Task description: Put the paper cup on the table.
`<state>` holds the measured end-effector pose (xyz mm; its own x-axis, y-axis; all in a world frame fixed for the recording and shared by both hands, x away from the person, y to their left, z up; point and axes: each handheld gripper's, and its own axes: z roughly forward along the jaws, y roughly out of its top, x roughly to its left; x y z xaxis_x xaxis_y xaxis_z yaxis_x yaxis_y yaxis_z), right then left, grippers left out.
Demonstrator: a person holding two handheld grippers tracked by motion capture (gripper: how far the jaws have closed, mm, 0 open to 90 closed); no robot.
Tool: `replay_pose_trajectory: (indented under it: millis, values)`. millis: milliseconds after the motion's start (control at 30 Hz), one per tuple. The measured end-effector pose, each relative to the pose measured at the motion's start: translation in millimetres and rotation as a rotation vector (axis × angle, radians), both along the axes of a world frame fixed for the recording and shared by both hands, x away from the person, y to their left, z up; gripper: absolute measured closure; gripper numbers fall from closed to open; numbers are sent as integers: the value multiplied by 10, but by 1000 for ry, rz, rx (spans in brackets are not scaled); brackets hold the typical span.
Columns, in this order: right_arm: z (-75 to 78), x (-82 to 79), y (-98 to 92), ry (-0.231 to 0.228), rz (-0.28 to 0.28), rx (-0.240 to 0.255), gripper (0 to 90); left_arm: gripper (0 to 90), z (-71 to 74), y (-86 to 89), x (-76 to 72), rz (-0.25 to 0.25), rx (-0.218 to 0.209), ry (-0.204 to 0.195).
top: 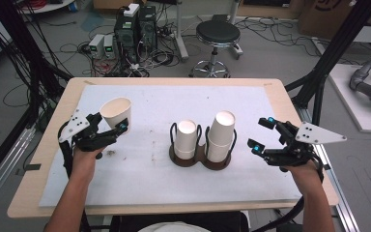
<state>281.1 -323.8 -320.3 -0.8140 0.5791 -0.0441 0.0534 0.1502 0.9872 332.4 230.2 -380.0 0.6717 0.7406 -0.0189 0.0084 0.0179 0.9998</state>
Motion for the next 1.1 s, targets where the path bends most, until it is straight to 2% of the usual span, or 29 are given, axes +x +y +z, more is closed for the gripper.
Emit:
replay_pose_trajectory:
  millis: [100,233,400,567,700,767,867,1033,1100]
  values:
    - [-72,38,-59,9,-42,4,222,358,-53,10,73,15,8,15]
    - [-168,89,-121,15,-94,14,222,358,-104,15,165,40,-1,22]
    - [-319,159,-170,44,-149,20,222,354,-175,25,258,57,-12,52]
    - [-449,212,-177,83,-164,10,222,353,-243,22,333,65,-5,84]
    - [-458,221,-170,80,-163,8,222,354,-300,-7,390,67,16,102]
    - [-456,218,-168,81,-163,9,222,354,-330,-21,416,59,8,110]
    - [-459,214,-173,80,-164,10,222,357,-396,-56,449,43,18,105]
    - [-477,210,-184,85,-174,5,222,358,-486,-92,498,39,24,133]
    - [-483,205,-185,87,-169,1,222,357,-524,-105,516,45,45,150]
